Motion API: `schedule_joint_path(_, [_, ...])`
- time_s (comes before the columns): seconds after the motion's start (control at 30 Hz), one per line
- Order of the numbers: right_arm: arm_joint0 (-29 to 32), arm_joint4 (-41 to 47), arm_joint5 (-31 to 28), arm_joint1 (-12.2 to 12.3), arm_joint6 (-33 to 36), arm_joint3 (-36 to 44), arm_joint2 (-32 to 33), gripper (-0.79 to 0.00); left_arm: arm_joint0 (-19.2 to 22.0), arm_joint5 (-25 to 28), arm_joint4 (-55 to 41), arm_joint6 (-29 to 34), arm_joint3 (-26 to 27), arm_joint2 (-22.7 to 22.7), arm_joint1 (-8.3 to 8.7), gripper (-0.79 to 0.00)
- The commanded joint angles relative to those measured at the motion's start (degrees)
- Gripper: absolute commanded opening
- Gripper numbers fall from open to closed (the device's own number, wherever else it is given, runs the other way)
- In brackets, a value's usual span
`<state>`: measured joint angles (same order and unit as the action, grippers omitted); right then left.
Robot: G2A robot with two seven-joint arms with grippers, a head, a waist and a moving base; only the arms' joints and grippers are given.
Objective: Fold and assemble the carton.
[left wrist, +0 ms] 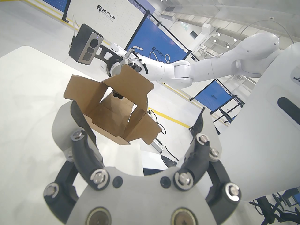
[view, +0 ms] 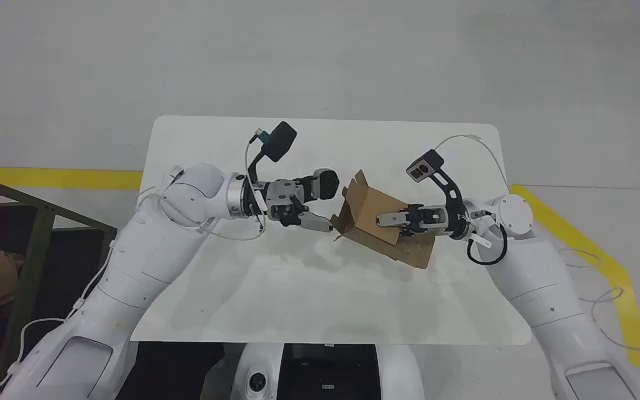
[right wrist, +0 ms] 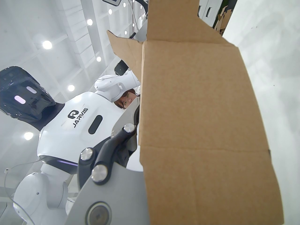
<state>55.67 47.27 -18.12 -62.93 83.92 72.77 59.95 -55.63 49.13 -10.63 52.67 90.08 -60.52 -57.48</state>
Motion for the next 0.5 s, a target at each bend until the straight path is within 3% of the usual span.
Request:
schedule_joint_path(0.0, [0.1,-0.2,1.0,0.1,0.6,0.3,0.2,-0.785,-0.8,2.4,4.4,-1.9,-0.7,-1.3,0.16,0.0])
schedule_joint_path(0.2, [-1.8,0.1,1.8,0.3,4.1,-0.5,1.2,-0.785,-2.6,8.8,13.6,-6.3,-2.8,-2.1,0.54,0.0])
schedule_joint_path(0.47, [-4.4,0.5,1.8,1.0,4.1,-1.0,-1.1,-0.785,-4.5,8.9,13.0,-8.7,2.0,-1.1,0.84,0.0])
